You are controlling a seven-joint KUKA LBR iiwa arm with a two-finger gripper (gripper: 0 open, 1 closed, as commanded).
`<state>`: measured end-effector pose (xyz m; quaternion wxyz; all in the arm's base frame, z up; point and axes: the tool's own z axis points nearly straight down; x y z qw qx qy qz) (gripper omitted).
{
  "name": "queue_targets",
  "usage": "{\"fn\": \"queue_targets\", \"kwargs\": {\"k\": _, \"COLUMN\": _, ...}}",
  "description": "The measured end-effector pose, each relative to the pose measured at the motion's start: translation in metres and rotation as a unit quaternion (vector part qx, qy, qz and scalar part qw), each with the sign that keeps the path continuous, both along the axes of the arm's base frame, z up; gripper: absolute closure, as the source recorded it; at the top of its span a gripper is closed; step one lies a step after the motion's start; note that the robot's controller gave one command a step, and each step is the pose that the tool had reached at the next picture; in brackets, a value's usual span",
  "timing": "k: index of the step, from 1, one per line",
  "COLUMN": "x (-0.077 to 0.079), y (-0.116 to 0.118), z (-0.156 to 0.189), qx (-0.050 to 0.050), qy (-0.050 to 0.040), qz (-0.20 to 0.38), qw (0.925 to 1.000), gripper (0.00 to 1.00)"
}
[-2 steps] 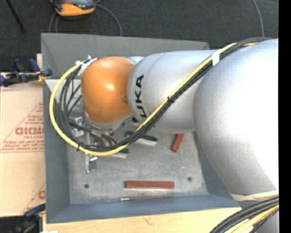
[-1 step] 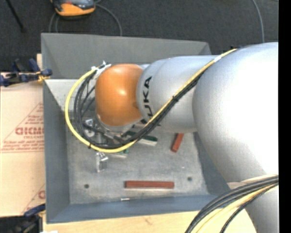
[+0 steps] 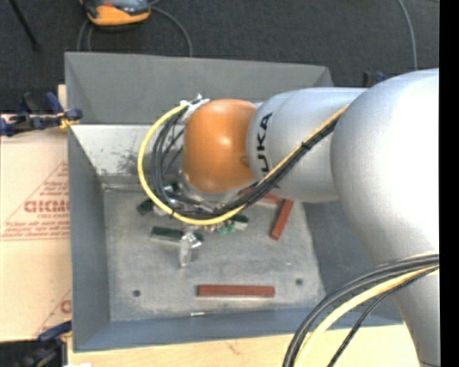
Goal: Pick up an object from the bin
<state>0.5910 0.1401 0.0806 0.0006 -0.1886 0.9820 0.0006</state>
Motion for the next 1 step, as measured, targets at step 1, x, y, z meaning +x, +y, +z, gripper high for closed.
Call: {"fn": "queue_targets", "kwargs": {"k": 1, "x": 0.0080, "y": -0.0329, "z": 0.0082, "qx": -0.002, "qy": -0.0018, "qz": 0.004, "qw": 1.0000, "gripper": 0.00}}
